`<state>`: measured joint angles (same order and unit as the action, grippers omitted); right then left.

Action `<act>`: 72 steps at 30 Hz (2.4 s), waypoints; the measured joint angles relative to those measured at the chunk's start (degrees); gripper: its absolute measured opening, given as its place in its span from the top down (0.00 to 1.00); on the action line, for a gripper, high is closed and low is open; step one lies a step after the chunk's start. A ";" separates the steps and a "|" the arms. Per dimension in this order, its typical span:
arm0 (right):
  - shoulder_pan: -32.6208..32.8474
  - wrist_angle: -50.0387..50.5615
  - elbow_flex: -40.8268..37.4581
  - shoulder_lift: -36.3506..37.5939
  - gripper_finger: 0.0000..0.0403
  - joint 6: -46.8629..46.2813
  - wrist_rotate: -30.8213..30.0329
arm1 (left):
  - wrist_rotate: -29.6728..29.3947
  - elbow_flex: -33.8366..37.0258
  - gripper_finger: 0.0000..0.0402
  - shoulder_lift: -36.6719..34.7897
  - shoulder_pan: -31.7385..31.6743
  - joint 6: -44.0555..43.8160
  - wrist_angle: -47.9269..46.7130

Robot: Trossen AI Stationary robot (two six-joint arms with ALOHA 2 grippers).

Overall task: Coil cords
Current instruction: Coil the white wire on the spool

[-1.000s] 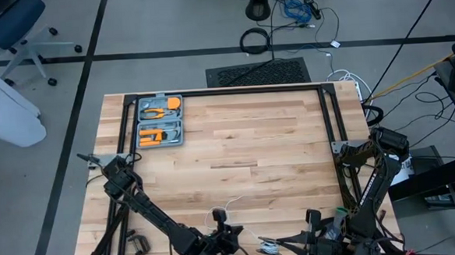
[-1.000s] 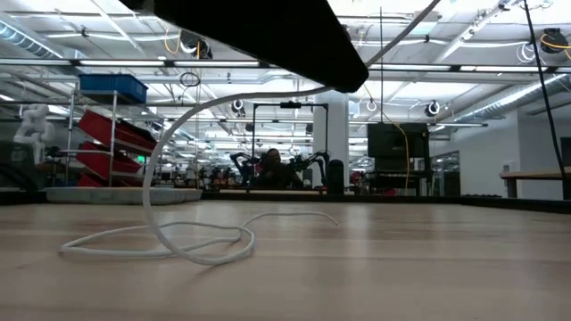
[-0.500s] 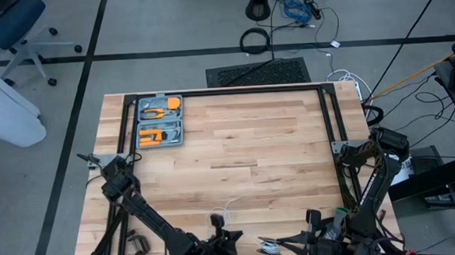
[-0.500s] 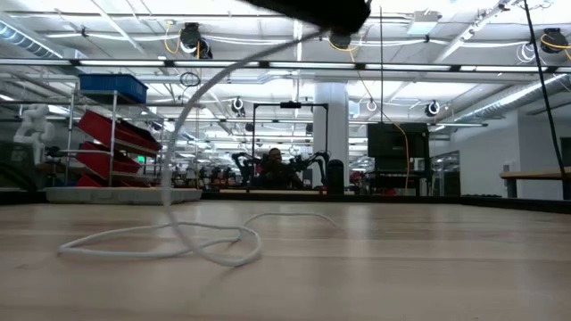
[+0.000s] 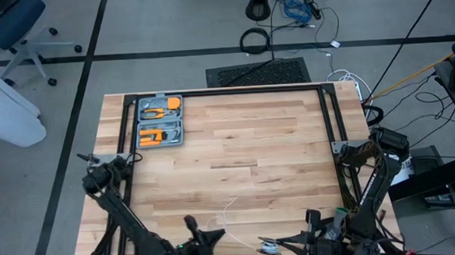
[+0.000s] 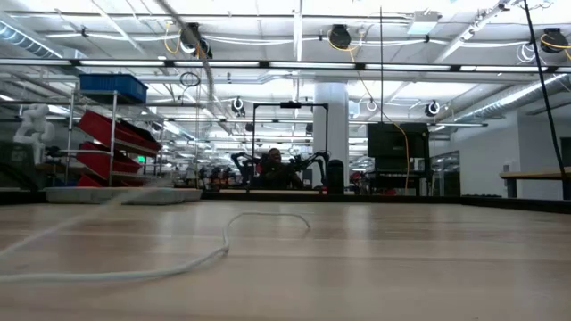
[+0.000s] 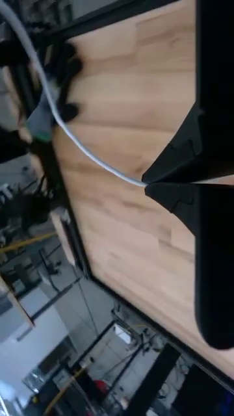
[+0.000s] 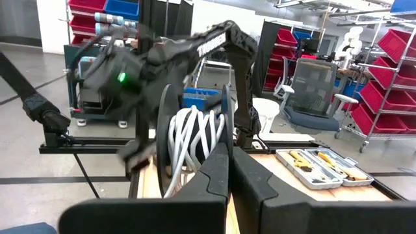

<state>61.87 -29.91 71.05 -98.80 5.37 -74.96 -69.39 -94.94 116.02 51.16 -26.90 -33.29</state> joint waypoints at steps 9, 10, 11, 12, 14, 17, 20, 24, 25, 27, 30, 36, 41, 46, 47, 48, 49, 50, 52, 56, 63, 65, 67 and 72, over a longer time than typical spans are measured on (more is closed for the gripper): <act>-0.04 0.52 0.00 0.00 1.00 -0.16 0.03 | -1.20 0.00 1.00 -8.69 -0.05 -2.55 -7.00; -0.04 0.92 0.00 0.00 1.00 -0.18 -0.02 | -1.20 0.00 1.00 -9.59 -0.07 -2.43 -6.92; -0.04 1.28 0.01 0.00 1.00 -0.32 -0.02 | -1.18 0.00 1.00 -10.49 -0.07 -2.11 -6.94; -0.08 1.42 0.00 0.00 1.00 -0.38 0.00 | -1.02 0.00 1.00 -11.35 -0.07 -1.24 -6.94; -0.29 1.49 0.00 0.00 1.00 -0.38 0.01 | -0.73 0.00 1.00 -13.05 -0.07 -0.81 -6.94; -0.38 1.50 0.00 0.00 1.00 -0.42 0.08 | -0.74 0.00 1.00 -15.31 0.00 -0.84 -6.93; -0.42 1.49 0.00 0.00 1.00 -0.42 0.18 | -0.74 0.00 1.00 -16.97 0.04 0.37 -6.91; -0.42 1.94 0.00 0.00 1.00 -1.30 0.28 | -1.82 0.00 1.00 -18.53 0.04 2.81 -6.85; -0.42 2.22 0.00 0.00 1.00 -1.59 0.29 | -2.31 0.00 1.00 -18.87 0.04 3.40 -6.82; -0.42 2.66 0.00 0.00 1.00 -1.71 0.30 | -3.44 0.00 1.00 -19.48 0.15 3.48 -6.74; -0.42 3.45 0.00 0.00 1.00 -1.73 0.30 | -4.95 0.02 1.00 -20.32 0.72 4.83 -5.95; -0.49 7.10 0.02 0.00 1.00 -3.10 0.26 | -8.87 0.04 1.00 -22.40 2.75 12.31 1.13; -1.43 8.92 0.02 0.00 1.00 -3.22 0.28 | -9.09 0.04 1.00 -22.77 3.84 25.25 14.85; -3.39 10.84 0.02 0.00 1.00 -3.23 0.69 | -9.07 0.04 1.00 -22.77 4.04 32.54 22.69; -3.84 11.18 0.02 0.00 1.00 -3.23 0.94 | -9.07 0.04 1.00 -22.77 4.04 33.39 23.62; -4.35 11.28 0.02 0.00 1.00 -3.22 0.99 | -8.98 0.04 1.00 -22.77 4.04 33.70 24.34; -4.88 11.28 0.02 0.00 1.00 -3.22 1.00 | -8.58 0.04 1.00 -22.77 3.98 33.76 24.77; -5.48 11.28 0.02 0.00 1.00 -3.22 1.00 | -7.93 0.06 1.00 -22.77 3.82 33.79 25.32; -6.73 11.46 0.02 0.00 1.00 -3.25 1.05 | -7.08 0.05 1.00 -22.77 3.39 33.75 25.71; -9.31 11.59 0.02 0.00 1.00 -4.85 1.16 | -6.85 0.07 1.00 -22.77 2.17 33.73 27.01; -12.71 15.12 0.02 0.00 1.00 -9.29 2.21 | -4.07 0.07 1.00 -22.72 -1.30 36.96 32.30; -13.35 15.92 0.02 -0.27 1.00 -10.47 3.06 | -3.46 0.07 1.00 -22.72 -2.28 38.94 34.98; -13.93 16.15 0.02 -0.77 1.00 -10.71 3.08 | -1.55 0.07 1.00 -22.72 -3.23 39.64 36.43; -15.63 16.09 0.02 -0.97 1.00 -12.32 2.23 | 5.32 0.07 1.00 -21.89 -4.93 37.77 37.73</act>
<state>46.24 -13.82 71.07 -99.77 -6.95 -72.73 -64.07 -94.87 94.13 46.23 10.87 4.45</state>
